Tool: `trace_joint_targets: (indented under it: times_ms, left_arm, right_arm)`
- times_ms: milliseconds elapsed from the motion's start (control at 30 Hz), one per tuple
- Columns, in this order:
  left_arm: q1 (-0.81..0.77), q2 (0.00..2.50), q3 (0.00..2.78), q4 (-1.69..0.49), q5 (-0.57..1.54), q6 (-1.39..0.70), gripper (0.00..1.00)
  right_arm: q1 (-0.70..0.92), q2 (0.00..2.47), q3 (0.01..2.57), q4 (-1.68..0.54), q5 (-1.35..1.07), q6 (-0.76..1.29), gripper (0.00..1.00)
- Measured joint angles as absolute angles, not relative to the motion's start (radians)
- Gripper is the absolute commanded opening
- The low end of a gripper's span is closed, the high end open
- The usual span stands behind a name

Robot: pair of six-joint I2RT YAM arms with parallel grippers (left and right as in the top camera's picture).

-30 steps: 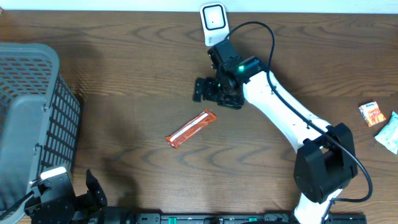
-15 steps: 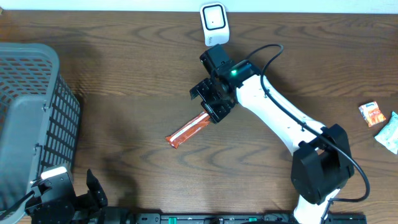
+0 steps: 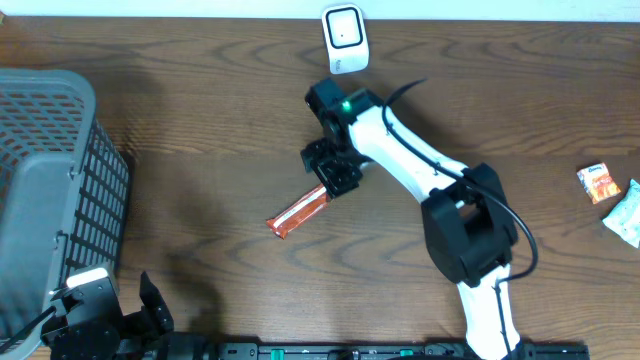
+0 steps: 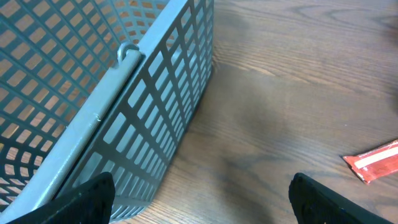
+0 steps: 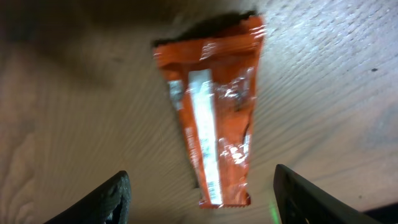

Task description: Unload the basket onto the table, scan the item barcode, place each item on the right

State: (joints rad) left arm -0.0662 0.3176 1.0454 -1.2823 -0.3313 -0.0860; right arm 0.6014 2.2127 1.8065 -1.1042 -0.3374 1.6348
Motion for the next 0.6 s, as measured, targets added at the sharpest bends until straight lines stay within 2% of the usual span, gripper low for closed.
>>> trace_joint_targets:
  times_ms: [267,433,600]
  left_arm:
    - [-0.066,0.318,1.045,-1.282,-0.325,-0.086,0.9]
    - [-0.066,0.318,1.045,-1.282,-0.32,-0.086,0.9]
    - [-0.066,0.318,1.045,-1.283,-0.319,-0.086,0.9]
  right_arm:
    - [0.605,2.366,2.057,-1.318,-0.339,1.618,0.68]
    - [0.622,2.443,2.066,-1.361,-0.345,1.611,0.62]
    - [0.63,2.464,2.066,-1.349,-0.346,1.615,0.62]
